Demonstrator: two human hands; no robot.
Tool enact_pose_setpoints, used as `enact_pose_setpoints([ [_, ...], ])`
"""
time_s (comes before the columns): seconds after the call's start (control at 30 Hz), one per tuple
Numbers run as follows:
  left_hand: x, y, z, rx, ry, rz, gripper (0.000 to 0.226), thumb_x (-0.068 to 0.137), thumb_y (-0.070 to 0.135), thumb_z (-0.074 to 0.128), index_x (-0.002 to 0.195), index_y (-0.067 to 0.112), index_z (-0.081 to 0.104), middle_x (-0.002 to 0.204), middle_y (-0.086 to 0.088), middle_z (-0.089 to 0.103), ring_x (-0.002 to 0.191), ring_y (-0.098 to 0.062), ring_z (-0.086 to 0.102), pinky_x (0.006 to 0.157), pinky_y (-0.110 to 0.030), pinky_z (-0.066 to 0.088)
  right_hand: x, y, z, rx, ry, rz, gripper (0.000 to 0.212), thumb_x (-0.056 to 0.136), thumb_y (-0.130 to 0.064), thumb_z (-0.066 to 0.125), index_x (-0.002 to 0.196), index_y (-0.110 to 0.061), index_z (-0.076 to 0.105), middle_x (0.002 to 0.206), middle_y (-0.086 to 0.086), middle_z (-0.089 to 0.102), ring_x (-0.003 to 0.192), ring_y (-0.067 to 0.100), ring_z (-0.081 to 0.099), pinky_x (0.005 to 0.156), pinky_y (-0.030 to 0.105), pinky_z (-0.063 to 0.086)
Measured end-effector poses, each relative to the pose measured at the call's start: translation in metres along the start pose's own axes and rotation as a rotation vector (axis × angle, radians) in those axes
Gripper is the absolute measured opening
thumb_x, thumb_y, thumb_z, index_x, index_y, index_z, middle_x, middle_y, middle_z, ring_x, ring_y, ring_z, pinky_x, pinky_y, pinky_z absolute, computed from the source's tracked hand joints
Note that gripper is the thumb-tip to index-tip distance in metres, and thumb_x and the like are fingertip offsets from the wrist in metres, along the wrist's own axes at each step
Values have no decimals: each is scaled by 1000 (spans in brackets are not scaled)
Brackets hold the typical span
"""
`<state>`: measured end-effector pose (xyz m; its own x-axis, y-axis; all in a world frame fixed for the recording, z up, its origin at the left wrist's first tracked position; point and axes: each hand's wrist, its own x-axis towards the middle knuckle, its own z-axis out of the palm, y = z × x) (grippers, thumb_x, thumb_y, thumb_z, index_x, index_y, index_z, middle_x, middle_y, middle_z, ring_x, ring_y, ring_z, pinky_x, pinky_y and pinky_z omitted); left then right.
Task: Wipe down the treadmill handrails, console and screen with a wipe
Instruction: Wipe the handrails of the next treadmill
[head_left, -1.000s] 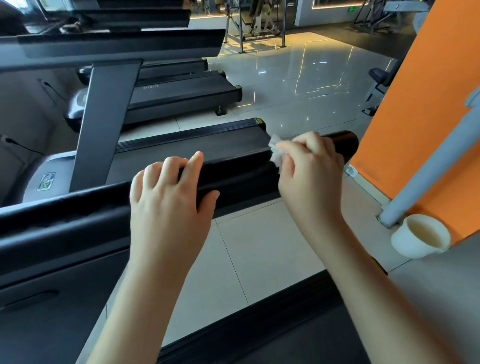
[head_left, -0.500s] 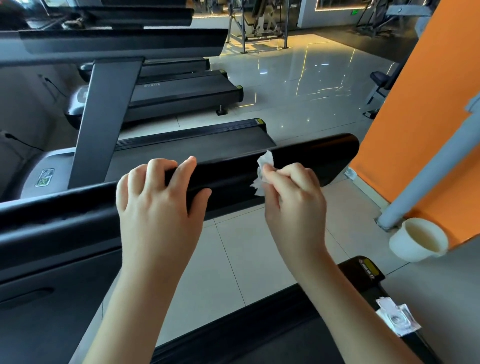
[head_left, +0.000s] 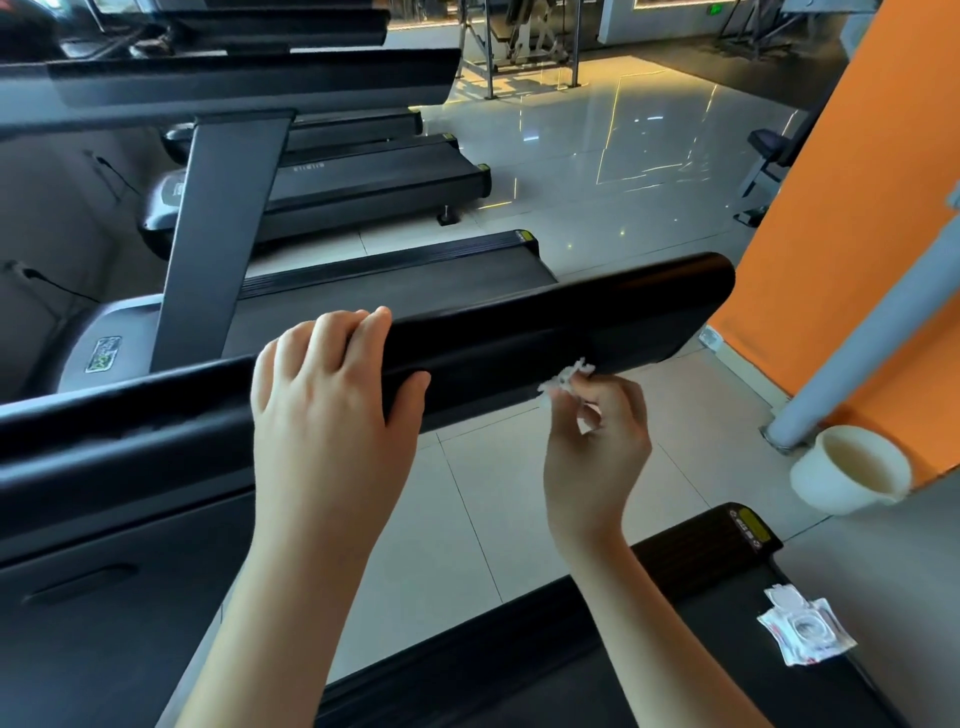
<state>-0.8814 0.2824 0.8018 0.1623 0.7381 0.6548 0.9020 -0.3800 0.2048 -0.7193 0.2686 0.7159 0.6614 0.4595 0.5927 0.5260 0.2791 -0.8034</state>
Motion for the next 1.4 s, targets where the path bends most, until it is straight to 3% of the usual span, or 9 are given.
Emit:
enact_pose_setpoints([
  [0.17,-2,-3,-2,29,-7,5,46,83,35,57,122,10,63,118,-14,58,113,-36,47,102,-48,30,-7,-20,5,60,-67,-94,11,81,12,69,89,5,68,95,13,62,91,2,61,79,18,53],
  [0.3,-5,-7,-6,100,-9,-21,49,83,39,56,126,15,61,115,-15,56,112,-34,40,105,-57,23,11,-21,5,14,83,-90,12,82,14,67,92,8,70,93,18,63,93,-8,58,80,10,49],
  [0.47,-8,-9,-2,112,34,-28,52,85,41,58,121,4,60,110,-14,59,107,-31,41,104,-50,23,-2,-34,9,-8,-69,-243,14,85,11,65,97,7,71,92,15,61,83,24,64,77,19,52],
  [0.67,-8,-10,-1,115,58,-11,51,85,41,58,120,4,61,110,-15,59,105,-30,40,102,-47,23,21,-43,12,-132,30,-193,15,87,5,62,98,1,72,92,7,60,81,27,59,75,14,44],
  [0.9,-8,-11,-1,109,63,-11,51,84,41,58,120,4,61,110,-15,60,105,-30,40,101,-47,25,45,-62,28,-224,-210,-453,28,89,-8,47,81,-3,73,76,5,61,80,16,39,68,10,29],
  [1.1,-8,-10,-1,102,55,-26,52,84,41,57,120,4,61,111,-14,60,105,-30,41,102,-47,25,41,-72,35,-220,-292,-500,21,89,-7,59,74,-5,73,71,4,61,71,17,41,65,7,32],
  [1.2,-8,-11,-1,104,56,-18,52,84,41,57,120,4,61,111,-14,60,105,-29,41,102,-47,26,50,-63,26,-243,-235,-505,25,92,-17,56,78,-8,75,72,3,62,69,21,49,63,24,45],
  [1.27,-8,-10,-1,102,54,-17,52,84,40,56,120,4,61,111,-14,60,105,-30,41,103,-47,25,49,-61,18,-287,-125,-421,22,92,-11,56,84,-6,76,76,4,63,75,10,38,70,7,37],
  [1.4,-8,-8,-2,107,49,-26,52,83,40,55,120,4,61,111,-13,60,105,-31,45,104,-47,24,11,-63,13,-352,-179,-430,22,89,3,57,102,-1,73,90,10,64,79,23,51,73,11,30],
])
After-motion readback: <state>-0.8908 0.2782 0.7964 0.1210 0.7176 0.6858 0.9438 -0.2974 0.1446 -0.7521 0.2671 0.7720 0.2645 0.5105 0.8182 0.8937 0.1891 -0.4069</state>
